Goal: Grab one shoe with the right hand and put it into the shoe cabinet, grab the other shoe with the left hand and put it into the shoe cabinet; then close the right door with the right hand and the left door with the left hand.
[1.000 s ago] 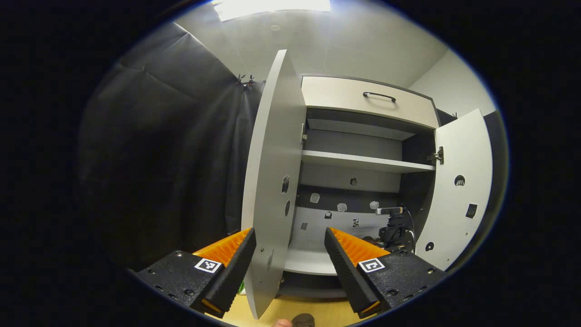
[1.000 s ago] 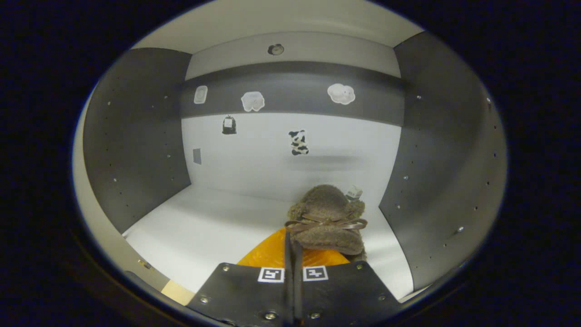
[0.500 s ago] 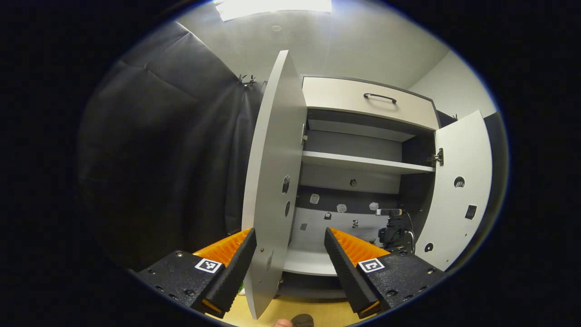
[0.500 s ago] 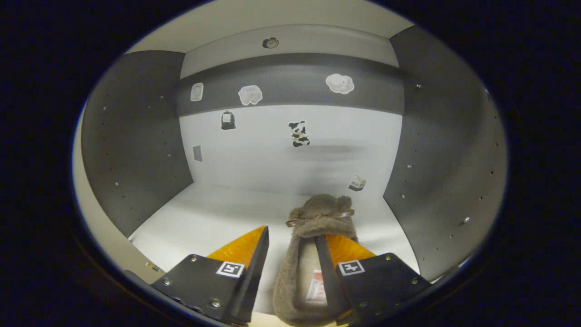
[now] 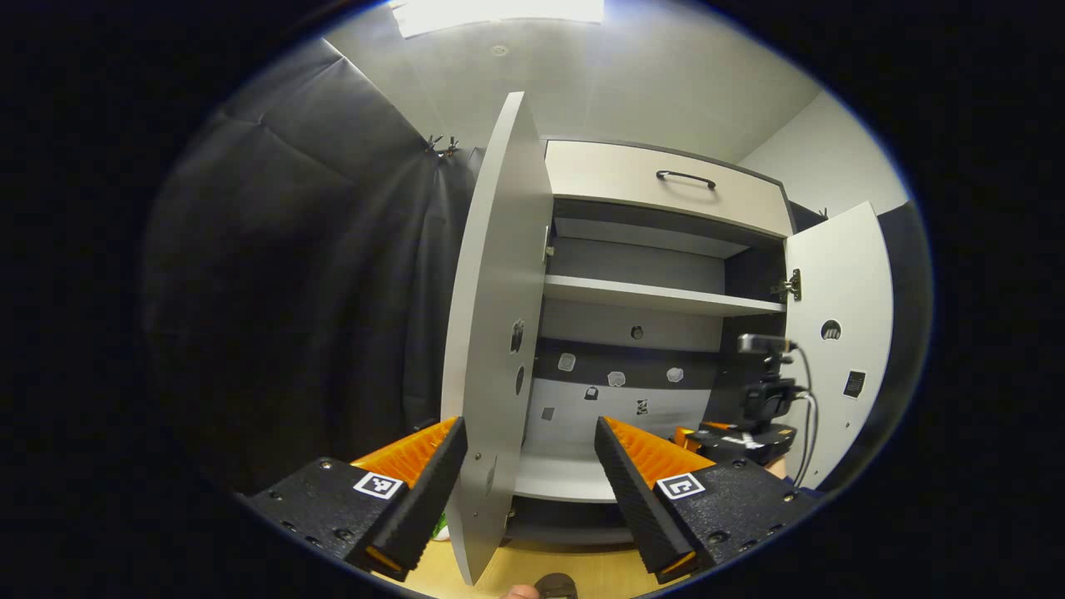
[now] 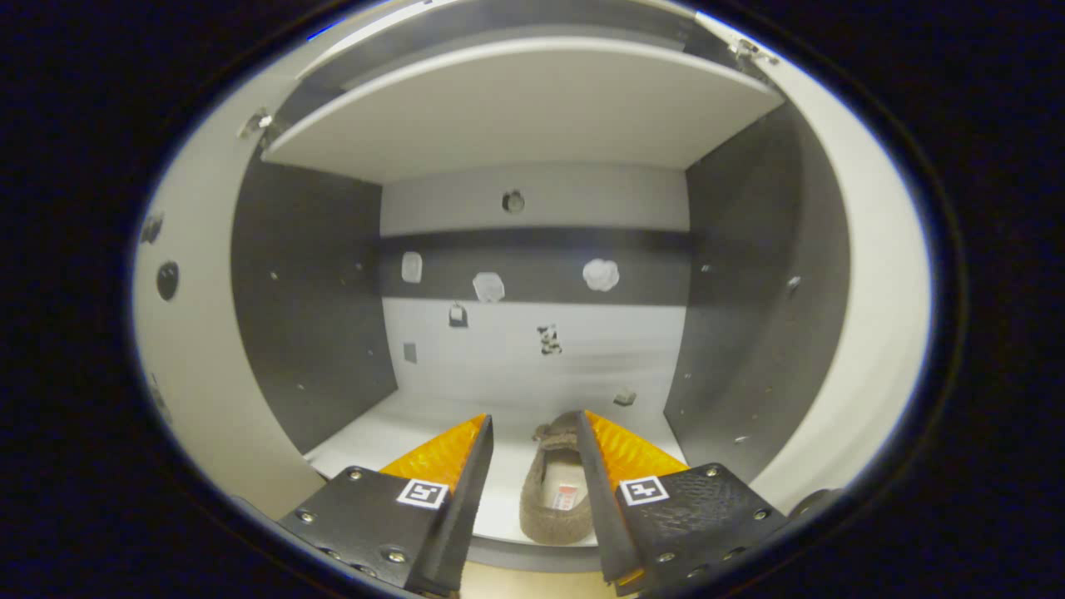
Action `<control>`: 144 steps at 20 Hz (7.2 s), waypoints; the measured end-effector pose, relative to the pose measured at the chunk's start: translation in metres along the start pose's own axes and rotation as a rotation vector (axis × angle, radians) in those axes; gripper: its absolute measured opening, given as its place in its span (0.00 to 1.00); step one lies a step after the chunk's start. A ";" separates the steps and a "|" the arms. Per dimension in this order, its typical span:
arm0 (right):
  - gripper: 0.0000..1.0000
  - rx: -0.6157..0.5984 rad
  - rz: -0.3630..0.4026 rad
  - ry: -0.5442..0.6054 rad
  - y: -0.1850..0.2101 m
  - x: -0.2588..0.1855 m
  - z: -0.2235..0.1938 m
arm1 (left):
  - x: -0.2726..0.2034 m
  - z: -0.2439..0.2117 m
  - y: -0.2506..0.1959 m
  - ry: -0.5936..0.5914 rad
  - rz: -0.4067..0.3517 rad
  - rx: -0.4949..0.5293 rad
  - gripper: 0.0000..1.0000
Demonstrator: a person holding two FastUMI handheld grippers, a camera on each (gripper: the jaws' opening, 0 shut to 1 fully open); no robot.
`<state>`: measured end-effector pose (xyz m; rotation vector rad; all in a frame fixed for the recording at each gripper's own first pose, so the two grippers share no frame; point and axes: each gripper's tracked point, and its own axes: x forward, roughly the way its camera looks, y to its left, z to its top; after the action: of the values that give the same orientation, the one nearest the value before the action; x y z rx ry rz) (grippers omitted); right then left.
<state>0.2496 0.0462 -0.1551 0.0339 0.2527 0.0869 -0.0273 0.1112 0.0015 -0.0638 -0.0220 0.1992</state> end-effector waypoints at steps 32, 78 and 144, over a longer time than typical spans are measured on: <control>0.60 -0.125 -0.177 -0.421 -0.071 -0.292 0.193 | -0.081 -0.516 -0.027 1.040 -0.221 0.019 0.96; 0.60 -0.065 -0.278 -0.329 -0.115 -0.312 0.152 | 0.111 -0.337 -0.049 0.863 -0.319 -0.051 0.01; 0.94 -0.028 -0.292 -0.200 -0.204 -0.301 0.096 | 0.106 -0.011 -0.115 0.137 -0.423 0.027 0.96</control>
<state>0.0001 -0.1861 0.0034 -0.0222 0.0545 -0.2029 0.0999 0.0192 0.0000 -0.0443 0.1036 -0.2282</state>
